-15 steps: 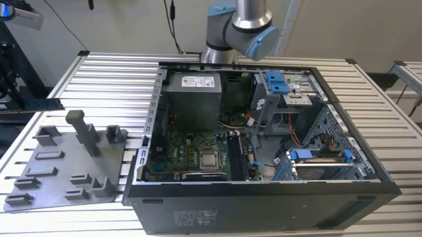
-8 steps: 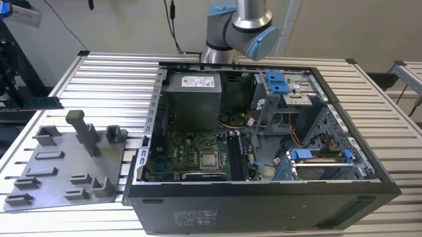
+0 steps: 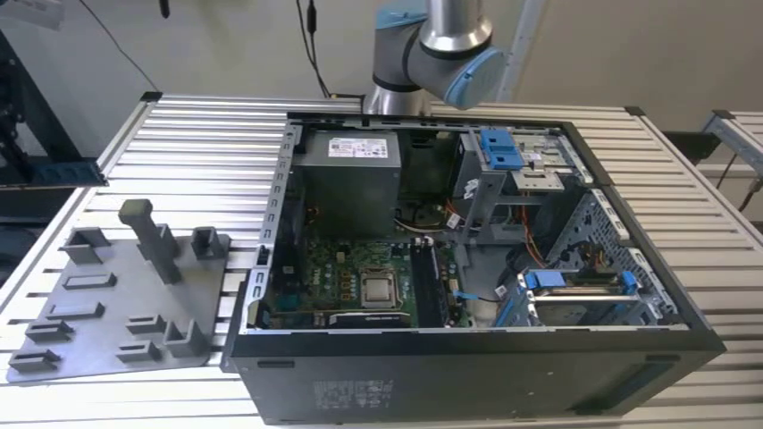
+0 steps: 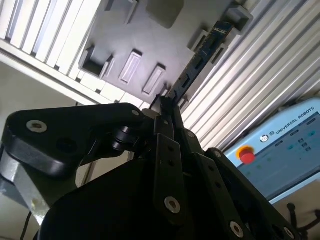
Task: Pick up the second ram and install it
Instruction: 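Pick up the second ram and move it above second insertion slot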
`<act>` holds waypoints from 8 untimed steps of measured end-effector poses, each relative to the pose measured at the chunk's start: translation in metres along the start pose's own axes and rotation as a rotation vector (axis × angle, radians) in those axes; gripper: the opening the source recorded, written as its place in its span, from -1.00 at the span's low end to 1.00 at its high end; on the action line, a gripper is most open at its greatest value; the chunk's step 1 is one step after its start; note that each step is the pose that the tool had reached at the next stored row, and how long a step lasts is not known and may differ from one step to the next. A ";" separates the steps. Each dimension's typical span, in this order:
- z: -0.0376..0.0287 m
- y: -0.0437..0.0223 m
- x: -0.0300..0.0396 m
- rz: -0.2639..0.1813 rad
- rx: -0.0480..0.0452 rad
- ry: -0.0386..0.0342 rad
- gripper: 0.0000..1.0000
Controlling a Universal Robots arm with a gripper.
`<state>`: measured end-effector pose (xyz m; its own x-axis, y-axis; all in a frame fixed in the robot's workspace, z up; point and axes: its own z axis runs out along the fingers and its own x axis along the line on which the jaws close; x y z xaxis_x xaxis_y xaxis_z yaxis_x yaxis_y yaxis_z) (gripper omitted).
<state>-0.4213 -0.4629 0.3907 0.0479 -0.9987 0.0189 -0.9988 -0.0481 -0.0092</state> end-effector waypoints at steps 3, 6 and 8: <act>-0.0064 -0.0001 0.0002 0.000 0.0001 -0.0001 -0.72; -0.0114 -0.0002 0.0003 0.000 0.0001 0.0000 -0.72; -0.0140 -0.0001 0.0003 0.000 0.0002 -0.0001 -0.72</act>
<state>-0.4213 -0.4630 0.4047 0.0480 -0.9987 0.0188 -0.9988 -0.0482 -0.0094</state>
